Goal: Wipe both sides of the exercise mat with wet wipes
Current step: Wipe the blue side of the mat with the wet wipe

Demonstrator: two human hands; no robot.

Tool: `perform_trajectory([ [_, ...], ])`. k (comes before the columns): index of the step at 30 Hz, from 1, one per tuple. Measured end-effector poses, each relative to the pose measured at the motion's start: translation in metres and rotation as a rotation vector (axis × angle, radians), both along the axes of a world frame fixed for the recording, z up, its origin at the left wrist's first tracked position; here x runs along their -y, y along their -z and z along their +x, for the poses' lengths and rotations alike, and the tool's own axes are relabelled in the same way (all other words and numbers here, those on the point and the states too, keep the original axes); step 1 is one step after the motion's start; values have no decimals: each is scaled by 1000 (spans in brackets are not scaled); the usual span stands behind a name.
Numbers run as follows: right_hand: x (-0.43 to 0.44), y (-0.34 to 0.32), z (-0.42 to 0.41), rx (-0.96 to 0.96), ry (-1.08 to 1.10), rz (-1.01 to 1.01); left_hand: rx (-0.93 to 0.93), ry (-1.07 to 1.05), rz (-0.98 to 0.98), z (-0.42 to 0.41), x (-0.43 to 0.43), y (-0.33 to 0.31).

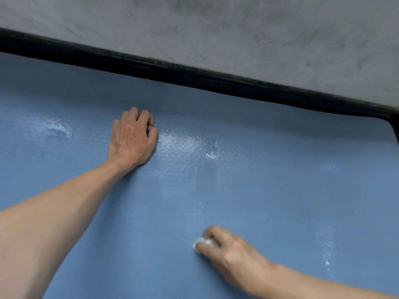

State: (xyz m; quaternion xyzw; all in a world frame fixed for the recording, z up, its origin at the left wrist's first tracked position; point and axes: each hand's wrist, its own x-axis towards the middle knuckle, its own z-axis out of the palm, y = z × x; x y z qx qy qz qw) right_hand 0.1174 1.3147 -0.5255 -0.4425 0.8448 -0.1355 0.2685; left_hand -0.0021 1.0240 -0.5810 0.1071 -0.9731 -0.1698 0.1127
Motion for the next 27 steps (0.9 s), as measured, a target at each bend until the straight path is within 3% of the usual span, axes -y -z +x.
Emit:
perform_trajectory([
  [4, 6, -9, -21, -31, -77, -19, -42, -8, 3, 2, 1, 0],
  [8, 24, 16, -66, -190, 308, -159, -90, 13, 44, 9, 4, 4],
  [10, 25, 19, -58, -221, 374, -238, -118, 11, 153, 27, -1, -2],
  [16, -11, 14, 68, -14, 85, -119, -150, 79, 278, 151, -43, -14],
  [20, -33, -2, 104, 110, 141, 72, -77, -37, 289, 214, -54, -14],
  [23, -32, 0, 121, 111, 255, -43, -14, -59, 288, 238, -63, -25],
  [27, -29, 7, 98, 117, 153, -107, 59, -41, 308, 240, -78, -34],
])
